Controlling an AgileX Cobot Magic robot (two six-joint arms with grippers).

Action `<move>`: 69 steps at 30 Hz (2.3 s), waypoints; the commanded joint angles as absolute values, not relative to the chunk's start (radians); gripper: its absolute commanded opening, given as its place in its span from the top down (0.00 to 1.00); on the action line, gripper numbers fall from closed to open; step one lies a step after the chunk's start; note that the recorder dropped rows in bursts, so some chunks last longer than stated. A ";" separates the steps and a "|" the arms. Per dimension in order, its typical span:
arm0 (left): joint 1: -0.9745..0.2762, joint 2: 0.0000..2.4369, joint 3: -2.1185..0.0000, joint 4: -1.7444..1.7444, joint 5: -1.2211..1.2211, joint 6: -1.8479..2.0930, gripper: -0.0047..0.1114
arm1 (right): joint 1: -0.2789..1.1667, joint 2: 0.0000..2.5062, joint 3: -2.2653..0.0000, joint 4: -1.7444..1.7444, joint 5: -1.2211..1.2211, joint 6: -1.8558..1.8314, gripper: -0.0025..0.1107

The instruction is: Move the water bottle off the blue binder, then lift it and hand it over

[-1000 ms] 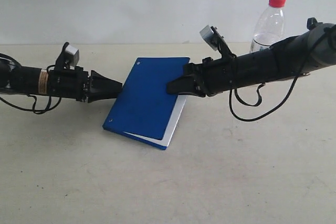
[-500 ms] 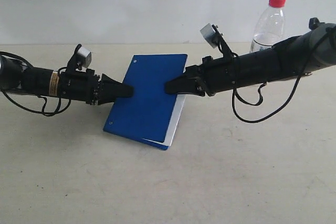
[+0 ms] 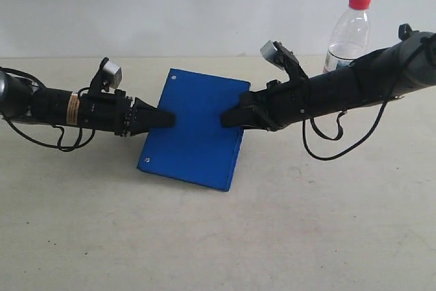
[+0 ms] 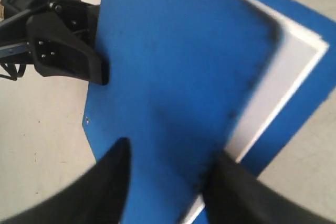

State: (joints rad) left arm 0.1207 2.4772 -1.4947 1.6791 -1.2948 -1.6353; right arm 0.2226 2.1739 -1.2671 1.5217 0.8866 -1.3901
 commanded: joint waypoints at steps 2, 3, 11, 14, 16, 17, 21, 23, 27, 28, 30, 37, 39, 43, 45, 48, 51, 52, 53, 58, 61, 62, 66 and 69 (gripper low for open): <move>0.170 2.501 -1.478 1.717 -1.221 -1.629 0.92 | 0.219 2.162 -1.269 1.469 0.908 -1.366 0.47; 0.180 2.501 -1.478 1.719 -1.221 -1.629 0.92 | 0.219 2.162 -1.269 1.453 0.916 -1.353 0.47; 0.199 2.456 -1.478 1.744 -1.221 -1.633 0.92 | 0.219 2.165 -1.269 1.322 0.910 -1.209 0.47; 0.199 2.454 -1.478 1.744 -1.221 -1.632 0.92 | 0.221 2.167 -1.269 1.361 0.854 -1.209 0.47; 0.197 2.454 -1.478 1.744 -1.221 -1.631 0.92 | 0.221 2.186 -1.269 1.411 0.839 -1.213 0.47; 0.197 2.454 -1.478 1.744 -1.221 -1.634 0.92 | 0.221 2.195 -1.269 1.435 0.839 -1.216 0.47; 0.197 2.454 -1.478 1.744 -1.221 -1.638 0.92 | 0.221 2.246 -1.269 1.553 0.839 -1.258 0.47; 0.197 2.454 -1.478 1.744 -1.221 -1.643 0.92 | 0.221 2.267 -1.269 1.598 0.856 -1.275 0.47; 0.193 2.454 -1.478 1.744 -1.221 -1.645 0.92 | 0.221 2.304 -1.269 1.664 0.899 -1.308 0.47; 0.188 2.454 -1.478 1.744 -1.221 -1.645 0.92 | 0.221 2.308 -1.269 1.676 0.901 -1.312 0.47; 0.175 2.454 -1.478 1.744 -1.221 -1.645 0.92 | 0.221 2.314 -1.269 1.692 0.901 -1.316 0.47; 0.136 2.454 -1.478 1.744 -1.221 -1.645 0.92 | 0.257 2.314 -1.311 1.696 0.901 -1.316 0.49; 0.135 2.454 -1.478 1.744 -1.221 -1.645 0.92 | 0.282 2.314 -1.336 1.696 0.885 -1.311 0.57; 0.135 2.454 -1.478 1.744 -1.221 -1.695 0.92 | 0.330 2.314 -1.379 1.696 0.844 -1.288 0.82; 0.135 2.454 -1.478 1.744 -1.221 -1.707 0.92 | 0.339 2.314 -1.389 1.696 0.834 -1.283 0.91; 0.135 2.454 -1.478 1.744 -1.221 -1.713 0.85 | 0.341 2.314 -1.398 1.694 0.812 -1.252 0.98; 0.133 2.454 -1.478 1.737 -1.221 -1.732 0.70 | 0.341 2.314 -1.398 1.694 0.777 -1.230 0.98; 0.131 2.454 -1.478 1.721 -1.221 -1.739 0.65 | 0.341 2.314 -1.398 1.694 0.772 -1.230 0.98; 0.129 2.454 -1.478 1.712 -1.221 -1.739 0.60 | 0.341 2.314 -1.398 1.694 0.770 -1.230 0.98; 0.102 2.454 -1.478 1.704 -1.221 -1.739 0.55 | 0.341 2.314 -1.398 1.694 0.769 -1.234 0.98; 0.088 2.454 -1.478 1.708 -1.221 -1.728 0.60 | 0.341 2.314 -1.398 1.694 0.769 -1.239 0.98; 0.087 2.454 -1.478 1.708 -1.221 -1.728 0.67 | 0.341 2.314 -1.398 1.694 0.769 -1.239 0.98; 0.093 2.454 -1.478 1.708 -1.221 -1.709 0.92 | 0.339 2.314 -1.398 1.692 0.785 -1.259 0.91; 0.108 2.445 -1.478 1.708 -1.221 -1.709 0.92 | 0.323 2.314 -1.398 1.692 0.855 -1.290 0.73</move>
